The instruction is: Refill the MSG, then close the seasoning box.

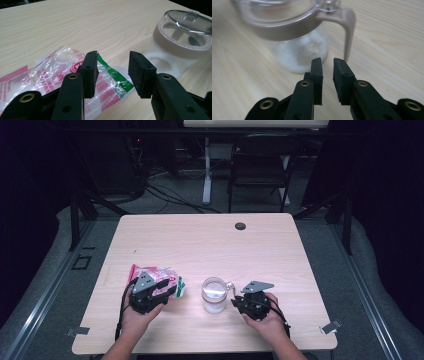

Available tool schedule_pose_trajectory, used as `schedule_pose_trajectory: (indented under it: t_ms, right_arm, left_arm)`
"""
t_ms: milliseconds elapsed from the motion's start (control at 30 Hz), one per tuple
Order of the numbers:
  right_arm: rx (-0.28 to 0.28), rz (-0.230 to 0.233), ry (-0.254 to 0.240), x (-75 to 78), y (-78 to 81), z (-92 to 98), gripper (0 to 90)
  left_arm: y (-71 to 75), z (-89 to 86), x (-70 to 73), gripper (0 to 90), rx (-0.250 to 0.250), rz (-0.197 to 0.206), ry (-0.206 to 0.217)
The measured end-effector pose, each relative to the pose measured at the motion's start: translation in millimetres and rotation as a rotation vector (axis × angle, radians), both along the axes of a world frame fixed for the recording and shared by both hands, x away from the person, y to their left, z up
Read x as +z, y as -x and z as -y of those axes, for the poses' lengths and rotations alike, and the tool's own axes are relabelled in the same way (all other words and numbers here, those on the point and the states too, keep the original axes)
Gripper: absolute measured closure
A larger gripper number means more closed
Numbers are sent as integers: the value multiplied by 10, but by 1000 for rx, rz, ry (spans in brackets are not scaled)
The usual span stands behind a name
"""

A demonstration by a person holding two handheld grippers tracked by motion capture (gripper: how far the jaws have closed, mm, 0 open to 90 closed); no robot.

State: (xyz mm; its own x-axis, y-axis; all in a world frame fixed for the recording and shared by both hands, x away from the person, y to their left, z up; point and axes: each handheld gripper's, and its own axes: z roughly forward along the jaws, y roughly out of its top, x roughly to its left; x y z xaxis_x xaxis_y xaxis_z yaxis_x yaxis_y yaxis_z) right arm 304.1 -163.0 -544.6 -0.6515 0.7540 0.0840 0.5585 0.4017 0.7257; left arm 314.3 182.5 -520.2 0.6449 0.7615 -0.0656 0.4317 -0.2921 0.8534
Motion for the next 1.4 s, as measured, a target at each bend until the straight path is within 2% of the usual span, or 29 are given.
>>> schedule_pose_trajectory:
  t_ms: [100,167,233,333,400,467,500,567,600,700,833,867,967,1000,1067,1200,1267,1400]
  right_arm:
    - [18,43,41,62,115,-25,758]
    - [8,55,28,98,159,-11,753]
    - [-9,69,24,127,180,22,753]
    - [-54,53,-4,131,203,107,757]
    - [-97,32,-57,114,238,176,760]
    - [-133,74,-30,130,239,241,758]
    - [-158,79,-40,140,220,287,758]
    - [-190,52,-114,155,192,388,760]
    - [-189,51,-113,162,185,409,764]
    - [-192,60,-139,192,155,436,754]
    - [-202,110,-142,269,104,421,707]
    - [-207,110,-148,289,80,412,690]
    - [-211,69,-139,306,6,361,679]
    - [-206,56,-139,308,-11,333,682]
    - [-188,34,-128,336,-47,270,692]
    - [-145,63,-107,482,-112,144,685]
    - [-139,75,-108,559,-154,98,695]
    - [-156,57,-134,650,-299,10,684]
  left_arm:
    - [-21,39,3,592,-4,22,-9]
    - [-27,60,-4,598,-5,17,-20]
    - [-19,83,9,600,0,30,-12]
    - [-11,117,32,607,7,37,4]
    - [-5,146,35,620,7,43,-11]
    - [0,158,43,641,8,44,-15]
    - [11,159,53,654,9,50,-18]
    - [33,157,72,665,8,78,-20]
    - [38,145,83,666,3,84,-15]
    - [39,116,68,673,6,62,9]
    - [42,86,24,699,20,27,1]
    - [44,77,18,697,23,21,15]
    - [36,55,32,676,21,4,57]
    - [36,64,42,674,19,4,58]
    - [28,93,92,664,10,3,56]
    - [-72,199,244,652,-4,8,13]
    - [-140,272,321,653,1,-10,10]
    - [-232,392,425,653,-30,-54,-3]
